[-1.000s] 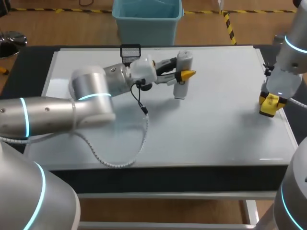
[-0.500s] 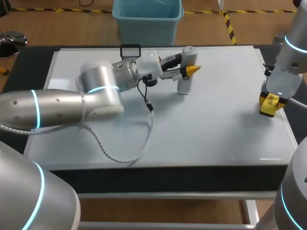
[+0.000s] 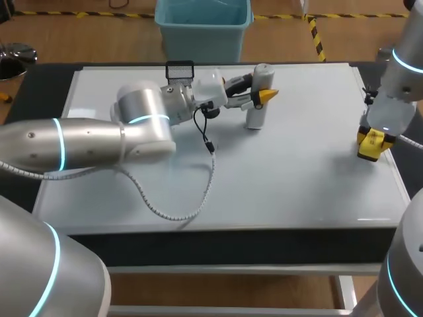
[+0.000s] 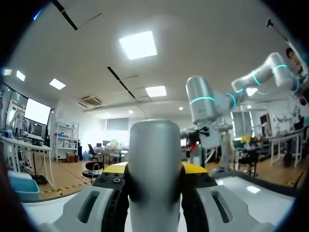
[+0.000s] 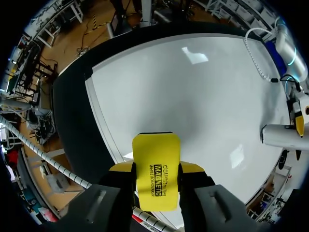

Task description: Pick up the inspection probe, press it on each red-marked spot on the whiteboard one by one, put down the probe, pick up the eraser, and wipe off all the red marks.

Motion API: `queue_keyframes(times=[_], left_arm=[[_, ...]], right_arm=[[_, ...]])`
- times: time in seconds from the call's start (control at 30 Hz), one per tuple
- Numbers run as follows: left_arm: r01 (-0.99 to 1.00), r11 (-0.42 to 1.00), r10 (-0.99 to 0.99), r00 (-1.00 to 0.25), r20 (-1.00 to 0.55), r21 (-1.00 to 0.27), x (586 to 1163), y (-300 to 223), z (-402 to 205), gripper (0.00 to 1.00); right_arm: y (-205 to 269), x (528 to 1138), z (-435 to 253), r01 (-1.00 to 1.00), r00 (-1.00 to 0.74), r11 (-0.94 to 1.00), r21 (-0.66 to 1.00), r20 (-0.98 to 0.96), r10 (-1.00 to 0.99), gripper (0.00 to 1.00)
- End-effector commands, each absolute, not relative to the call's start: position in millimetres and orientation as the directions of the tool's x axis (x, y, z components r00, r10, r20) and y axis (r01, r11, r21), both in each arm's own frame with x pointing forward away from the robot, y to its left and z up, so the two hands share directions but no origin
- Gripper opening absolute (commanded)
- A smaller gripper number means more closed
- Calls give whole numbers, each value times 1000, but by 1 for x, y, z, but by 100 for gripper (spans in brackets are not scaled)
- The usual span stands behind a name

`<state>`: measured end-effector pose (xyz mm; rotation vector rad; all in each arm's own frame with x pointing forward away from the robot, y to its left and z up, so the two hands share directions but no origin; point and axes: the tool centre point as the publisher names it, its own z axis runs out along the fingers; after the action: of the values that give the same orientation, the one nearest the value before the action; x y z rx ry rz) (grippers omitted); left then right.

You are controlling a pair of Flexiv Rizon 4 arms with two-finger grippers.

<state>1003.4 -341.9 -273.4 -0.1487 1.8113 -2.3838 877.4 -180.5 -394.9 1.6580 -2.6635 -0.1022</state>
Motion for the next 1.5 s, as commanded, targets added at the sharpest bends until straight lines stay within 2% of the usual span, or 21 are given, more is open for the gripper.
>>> queue_keyframes(times=[0.03,0.5,0.9,1.5], left_arm=[[55,-266,-168,-986,-10,-962,1007,-344,-279,0],[58,-223,-149,-988,-25,-973,1008,-338,-284,0],[47,-131,-118,-992,-32,-990,994,-336,-287,0],[40,-115,-105,-994,-28,-993,994,-334,-289,0]], right_arm=[[-181,878,-395,-898,-439,437,56,-31,-898,0],[-181,878,-395,-898,-439,437,56,-31,-898,0],[-181,878,-395,-898,-439,437,56,-31,-898,0],[-181,878,-395,-898,-439,437,56,-31,-898,0]])
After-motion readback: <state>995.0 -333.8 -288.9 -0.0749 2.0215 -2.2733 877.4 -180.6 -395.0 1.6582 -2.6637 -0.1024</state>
